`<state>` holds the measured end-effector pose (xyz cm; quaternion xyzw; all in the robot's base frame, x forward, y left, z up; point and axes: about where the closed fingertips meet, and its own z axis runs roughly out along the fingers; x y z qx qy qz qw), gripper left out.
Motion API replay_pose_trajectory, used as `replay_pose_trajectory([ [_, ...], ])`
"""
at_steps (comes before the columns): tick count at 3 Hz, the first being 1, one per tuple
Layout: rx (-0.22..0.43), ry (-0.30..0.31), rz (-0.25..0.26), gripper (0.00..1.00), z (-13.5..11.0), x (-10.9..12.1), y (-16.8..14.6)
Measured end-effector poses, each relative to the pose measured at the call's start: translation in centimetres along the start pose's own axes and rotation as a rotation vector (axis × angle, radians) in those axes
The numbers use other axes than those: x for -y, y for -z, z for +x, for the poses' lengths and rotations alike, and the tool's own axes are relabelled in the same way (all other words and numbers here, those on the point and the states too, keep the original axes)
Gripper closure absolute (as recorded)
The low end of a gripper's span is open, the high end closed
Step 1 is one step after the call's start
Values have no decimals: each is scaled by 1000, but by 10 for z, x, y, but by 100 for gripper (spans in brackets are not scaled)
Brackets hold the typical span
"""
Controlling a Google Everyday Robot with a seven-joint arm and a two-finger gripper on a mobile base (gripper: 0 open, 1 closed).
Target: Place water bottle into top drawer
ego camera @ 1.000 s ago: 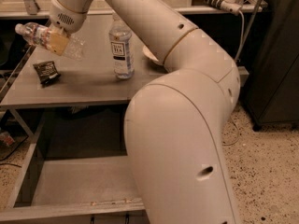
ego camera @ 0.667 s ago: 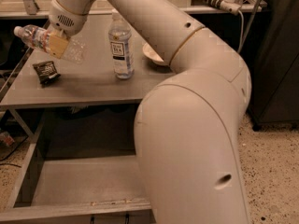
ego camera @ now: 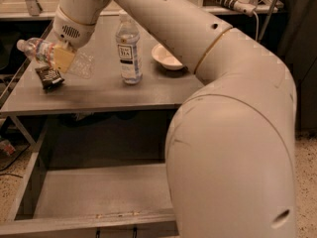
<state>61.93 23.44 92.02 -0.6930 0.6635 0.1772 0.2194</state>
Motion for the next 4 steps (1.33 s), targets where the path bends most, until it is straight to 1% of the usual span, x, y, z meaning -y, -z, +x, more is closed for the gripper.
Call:
replay_pose_trajectory([
  [1, -13, -36, -9, 100, 8, -22, 13],
  [3, -92, -166, -61, 100, 44, -109, 42],
  [4, -92, -166, -61, 100, 44, -109, 42],
])
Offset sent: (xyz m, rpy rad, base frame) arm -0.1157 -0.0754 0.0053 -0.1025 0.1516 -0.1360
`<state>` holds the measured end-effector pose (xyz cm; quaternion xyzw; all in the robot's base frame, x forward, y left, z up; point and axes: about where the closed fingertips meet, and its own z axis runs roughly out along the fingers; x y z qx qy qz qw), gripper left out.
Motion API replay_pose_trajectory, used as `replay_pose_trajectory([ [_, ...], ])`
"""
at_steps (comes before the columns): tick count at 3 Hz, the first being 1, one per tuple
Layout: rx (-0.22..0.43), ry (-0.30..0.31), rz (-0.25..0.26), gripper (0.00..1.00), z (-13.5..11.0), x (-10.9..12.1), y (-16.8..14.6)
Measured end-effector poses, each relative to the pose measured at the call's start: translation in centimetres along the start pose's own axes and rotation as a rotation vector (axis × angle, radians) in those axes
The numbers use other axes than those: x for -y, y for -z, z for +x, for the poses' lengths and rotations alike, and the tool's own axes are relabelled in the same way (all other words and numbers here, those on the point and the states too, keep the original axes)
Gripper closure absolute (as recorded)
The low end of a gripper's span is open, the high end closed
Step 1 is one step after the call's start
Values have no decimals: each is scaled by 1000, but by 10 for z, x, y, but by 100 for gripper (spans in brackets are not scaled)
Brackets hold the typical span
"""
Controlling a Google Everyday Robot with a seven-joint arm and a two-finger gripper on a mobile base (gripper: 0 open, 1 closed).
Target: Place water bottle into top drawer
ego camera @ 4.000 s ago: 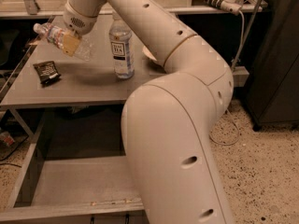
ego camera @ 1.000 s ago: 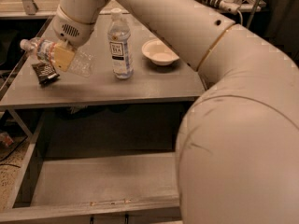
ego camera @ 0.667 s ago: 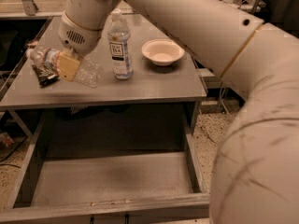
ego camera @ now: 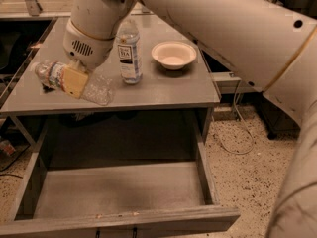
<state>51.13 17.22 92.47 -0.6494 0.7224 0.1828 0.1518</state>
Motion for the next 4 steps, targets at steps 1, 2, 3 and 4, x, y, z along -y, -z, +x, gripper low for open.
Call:
replay_pose_trajectory([
  [1, 11, -34, 1, 100, 11, -12, 0],
  [2, 32, -139, -16, 100, 35, -48, -6],
  [3, 15, -265, -65, 100, 79, -93, -40],
  [4, 18, -255, -57, 100, 77, -94, -38],
])
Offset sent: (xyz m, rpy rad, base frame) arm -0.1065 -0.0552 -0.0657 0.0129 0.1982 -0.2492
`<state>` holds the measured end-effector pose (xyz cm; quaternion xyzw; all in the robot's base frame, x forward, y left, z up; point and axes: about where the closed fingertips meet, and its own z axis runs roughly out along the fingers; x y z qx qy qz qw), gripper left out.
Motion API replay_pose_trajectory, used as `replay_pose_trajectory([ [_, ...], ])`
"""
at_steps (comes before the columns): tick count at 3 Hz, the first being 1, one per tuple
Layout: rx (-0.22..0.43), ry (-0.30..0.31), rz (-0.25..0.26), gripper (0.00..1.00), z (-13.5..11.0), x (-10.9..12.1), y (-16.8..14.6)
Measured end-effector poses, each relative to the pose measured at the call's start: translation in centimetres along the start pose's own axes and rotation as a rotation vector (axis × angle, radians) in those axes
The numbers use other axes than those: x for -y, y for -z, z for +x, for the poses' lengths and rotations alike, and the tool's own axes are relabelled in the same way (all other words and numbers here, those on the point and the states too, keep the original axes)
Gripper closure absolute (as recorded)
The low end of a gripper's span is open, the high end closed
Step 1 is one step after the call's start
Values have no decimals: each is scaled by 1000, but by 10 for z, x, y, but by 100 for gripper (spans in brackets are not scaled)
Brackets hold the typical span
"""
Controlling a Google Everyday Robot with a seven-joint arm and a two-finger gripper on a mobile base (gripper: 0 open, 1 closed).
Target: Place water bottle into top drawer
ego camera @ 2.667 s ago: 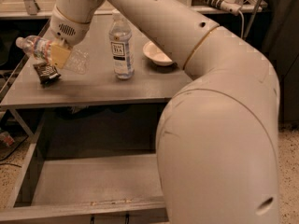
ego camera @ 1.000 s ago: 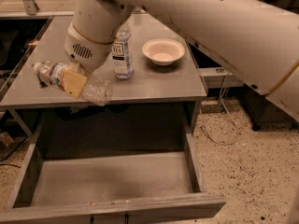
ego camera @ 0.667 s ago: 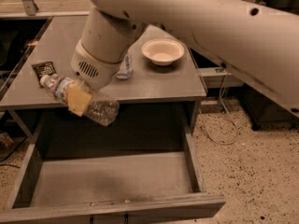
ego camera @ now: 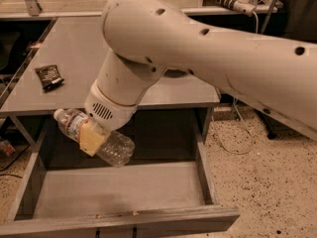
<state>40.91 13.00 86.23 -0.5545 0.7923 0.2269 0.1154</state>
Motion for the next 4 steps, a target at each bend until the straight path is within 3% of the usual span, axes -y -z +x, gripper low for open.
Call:
replay_pose_trajectory([
  [1, 16, -24, -42, 100, 10, -5, -33],
  [2, 40, -76, -100, 100, 26, -7, -88],
  [4, 55, -92, -157, 100, 33, 10, -160],
])
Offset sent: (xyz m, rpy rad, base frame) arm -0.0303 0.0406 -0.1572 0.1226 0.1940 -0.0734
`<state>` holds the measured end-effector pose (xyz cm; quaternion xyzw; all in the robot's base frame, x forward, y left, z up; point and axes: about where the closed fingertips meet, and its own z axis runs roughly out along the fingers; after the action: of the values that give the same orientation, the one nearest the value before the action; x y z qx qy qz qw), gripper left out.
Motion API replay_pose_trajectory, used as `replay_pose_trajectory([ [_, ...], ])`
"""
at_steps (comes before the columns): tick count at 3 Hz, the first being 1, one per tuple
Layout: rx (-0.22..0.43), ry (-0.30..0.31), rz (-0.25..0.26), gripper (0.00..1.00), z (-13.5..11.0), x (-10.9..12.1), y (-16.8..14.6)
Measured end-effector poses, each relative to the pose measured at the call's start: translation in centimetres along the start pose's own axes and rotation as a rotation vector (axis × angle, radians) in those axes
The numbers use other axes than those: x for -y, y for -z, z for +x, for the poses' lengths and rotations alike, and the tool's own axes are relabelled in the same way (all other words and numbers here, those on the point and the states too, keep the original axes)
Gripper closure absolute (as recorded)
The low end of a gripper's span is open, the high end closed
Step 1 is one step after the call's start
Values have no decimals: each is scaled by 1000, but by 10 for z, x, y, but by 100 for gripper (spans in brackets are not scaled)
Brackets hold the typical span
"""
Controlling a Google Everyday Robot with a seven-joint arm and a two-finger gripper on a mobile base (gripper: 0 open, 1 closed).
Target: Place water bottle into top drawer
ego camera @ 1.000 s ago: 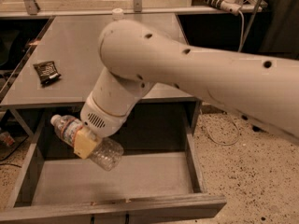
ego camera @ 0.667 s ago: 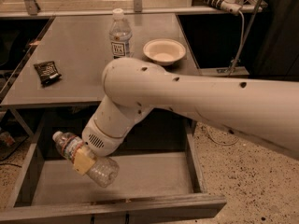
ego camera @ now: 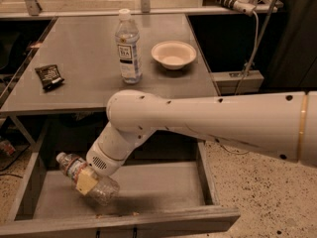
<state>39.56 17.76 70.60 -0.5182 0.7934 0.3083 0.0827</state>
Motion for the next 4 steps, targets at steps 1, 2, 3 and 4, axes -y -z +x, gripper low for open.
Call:
replay_pose_trajectory([
  [1, 0, 12, -17, 100, -9, 22, -22],
  [2, -7, 22, -23, 100, -15, 43, -37],
  [3, -10, 11, -35, 100, -10, 50, -50],
  [4, -1, -11, -38, 100, 1, 53, -57],
])
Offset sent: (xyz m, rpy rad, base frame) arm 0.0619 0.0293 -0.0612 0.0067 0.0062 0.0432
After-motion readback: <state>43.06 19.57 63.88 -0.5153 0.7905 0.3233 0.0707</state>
